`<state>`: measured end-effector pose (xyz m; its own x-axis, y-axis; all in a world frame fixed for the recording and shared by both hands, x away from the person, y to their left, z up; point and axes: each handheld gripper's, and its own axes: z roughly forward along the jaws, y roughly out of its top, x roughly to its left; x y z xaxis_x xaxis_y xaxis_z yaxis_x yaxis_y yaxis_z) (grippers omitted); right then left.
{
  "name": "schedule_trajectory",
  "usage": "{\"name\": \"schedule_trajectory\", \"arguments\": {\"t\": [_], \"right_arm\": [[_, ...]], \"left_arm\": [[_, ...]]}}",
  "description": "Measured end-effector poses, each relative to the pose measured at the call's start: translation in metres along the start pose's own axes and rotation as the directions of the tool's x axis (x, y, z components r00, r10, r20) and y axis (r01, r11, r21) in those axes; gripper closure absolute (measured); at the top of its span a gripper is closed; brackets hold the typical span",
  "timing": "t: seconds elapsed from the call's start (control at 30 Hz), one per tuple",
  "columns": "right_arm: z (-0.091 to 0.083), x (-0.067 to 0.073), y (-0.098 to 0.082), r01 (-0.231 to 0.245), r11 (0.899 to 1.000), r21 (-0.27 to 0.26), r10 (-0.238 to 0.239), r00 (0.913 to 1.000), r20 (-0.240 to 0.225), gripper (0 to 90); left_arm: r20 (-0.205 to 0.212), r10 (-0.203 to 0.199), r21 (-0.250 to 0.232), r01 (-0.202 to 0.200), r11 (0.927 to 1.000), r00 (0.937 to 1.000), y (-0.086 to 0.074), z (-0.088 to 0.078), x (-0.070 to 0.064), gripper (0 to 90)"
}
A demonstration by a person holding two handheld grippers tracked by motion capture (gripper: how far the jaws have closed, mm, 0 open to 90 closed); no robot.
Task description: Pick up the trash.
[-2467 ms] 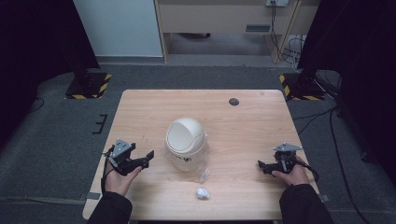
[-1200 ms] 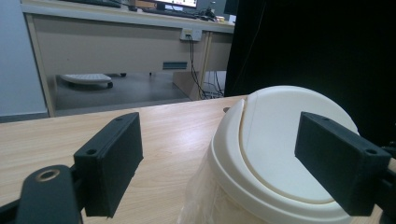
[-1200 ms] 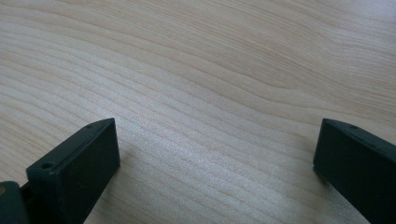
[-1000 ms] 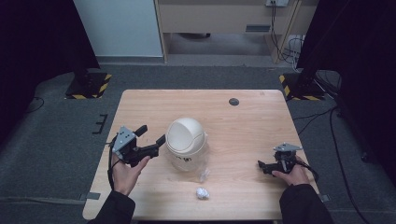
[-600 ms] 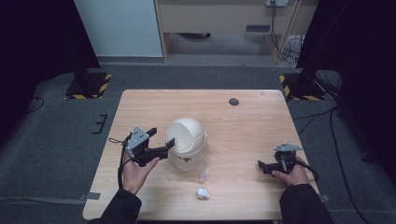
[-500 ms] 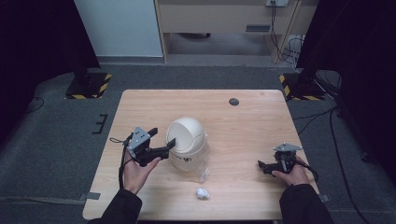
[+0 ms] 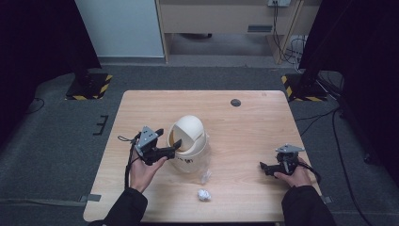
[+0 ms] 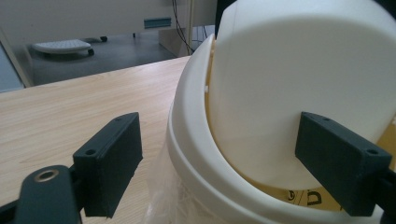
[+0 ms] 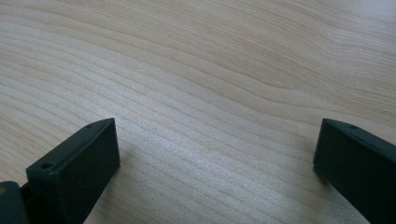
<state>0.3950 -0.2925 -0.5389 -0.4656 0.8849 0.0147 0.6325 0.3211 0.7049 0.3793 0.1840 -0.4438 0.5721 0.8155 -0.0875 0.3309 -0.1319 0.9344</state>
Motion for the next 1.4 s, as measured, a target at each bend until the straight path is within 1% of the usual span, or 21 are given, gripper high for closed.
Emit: {"name": "schedule_trajectory", "arguments": {"t": [0.07,0.33,0.5,0.57,0.6,0.63,0.73,0.77,0.87,0.9,0.93,1.03,1.17,1.27,1.3,1.37,1.4], "right_arm": [[0.0,0.0,0.0,0.002,1.0,-0.001,-0.002,1.0,0.001,0.7],[0.0,0.0,0.0,0.0,1.0,0.0,0.0,1.0,0.0,0.7],[0.0,0.0,0.0,0.0,1.0,0.0,0.0,1.0,0.0,0.7],[0.0,0.0,0.0,0.002,1.0,-0.001,-0.002,1.0,0.001,0.7],[0.0,0.0,0.0,-0.001,1.0,0.0,0.001,1.0,-0.001,0.7],[0.0,0.0,0.0,-0.001,1.0,0.0,0.001,1.0,-0.001,0.7],[0.0,0.0,0.0,0.0,1.0,0.0,0.0,1.0,-0.001,0.7],[0.0,0.0,0.0,0.0,1.0,0.0,0.0,1.0,-0.001,0.7],[0.0,0.0,0.0,-0.001,1.0,0.0,0.001,1.0,-0.001,0.7],[0.0,0.0,0.0,0.0,1.0,0.0,0.0,1.0,-0.001,0.7],[0.0,0.0,0.0,0.002,1.0,-0.001,-0.002,1.0,0.0,0.7],[0.0,0.0,0.0,-0.001,1.0,0.0,0.001,1.0,-0.001,0.7],[0.0,0.0,0.0,-0.001,1.0,0.0,0.001,1.0,-0.001,0.7],[0.0,0.0,0.0,-0.001,1.0,0.0,0.001,1.0,-0.001,0.7],[0.0,0.0,0.0,-0.001,1.0,0.0,0.001,1.0,-0.001,0.7],[0.0,0.0,0.0,-0.001,1.0,0.0,0.001,1.0,-0.001,0.7],[0.0,0.0,0.0,-0.001,1.0,0.0,0.001,1.0,-0.001,0.7]], "left_arm": [[0.0,-0.005,0.001,0.005,1.0,1.0,0.0,0.002,0.0,13.9],[0.01,0.005,0.032,-0.006,0.9995,0.9999,0.001,0.009,0.0,13.5],[0.015,0.014,0.033,-0.014,0.9993,0.9998,0.001,0.009,-0.002,14.0],[0.015,0.016,0.029,-0.017,0.9994,0.9997,0.002,0.006,-0.001,14.5],[0.013,0.016,0.018,-0.016,0.9997,0.9998,0.003,0.002,0.0,14.5],[0.013,0.016,0.018,-0.016,0.9997,0.9998,0.003,0.002,0.0,14.5],[0.008,0.021,0.003,-0.021,0.9998,0.9997,0.004,-0.01,0.001,14.5],[0.008,0.021,0.003,-0.021,0.9998,0.9997,0.004,-0.01,0.001,14.5],[0.006,0.017,-0.017,-0.017,0.9997,0.9998,0.004,-0.021,0.003,14.6],[0.006,0.017,-0.017,-0.017,0.9997,0.9998,0.004,-0.021,0.003,14.6],[0.009,0.014,-0.028,-0.014,0.9995,0.9999,0.004,-0.026,0.004,14.6],[0.008,0.026,-0.026,-0.026,0.9993,0.9996,0.002,-0.031,0.005,14.5],[0.015,0.031,-0.029,-0.031,0.9991,0.9994,0.0,-0.037,0.002,14.5],[0.034,0.044,-0.026,-0.043,0.9988,0.9985,-0.006,-0.047,-0.001,14.6],[0.034,0.044,-0.026,-0.043,0.9988,0.9985,-0.006,-0.047,-0.001,14.9],[0.043,0.042,-0.02,-0.041,0.9989,0.9982,-0.01,-0.05,-0.003,14.9],[0.051,0.048,-0.012,-0.047,0.9988,0.9975,-0.014,-0.051,-0.006,14.9]]}}
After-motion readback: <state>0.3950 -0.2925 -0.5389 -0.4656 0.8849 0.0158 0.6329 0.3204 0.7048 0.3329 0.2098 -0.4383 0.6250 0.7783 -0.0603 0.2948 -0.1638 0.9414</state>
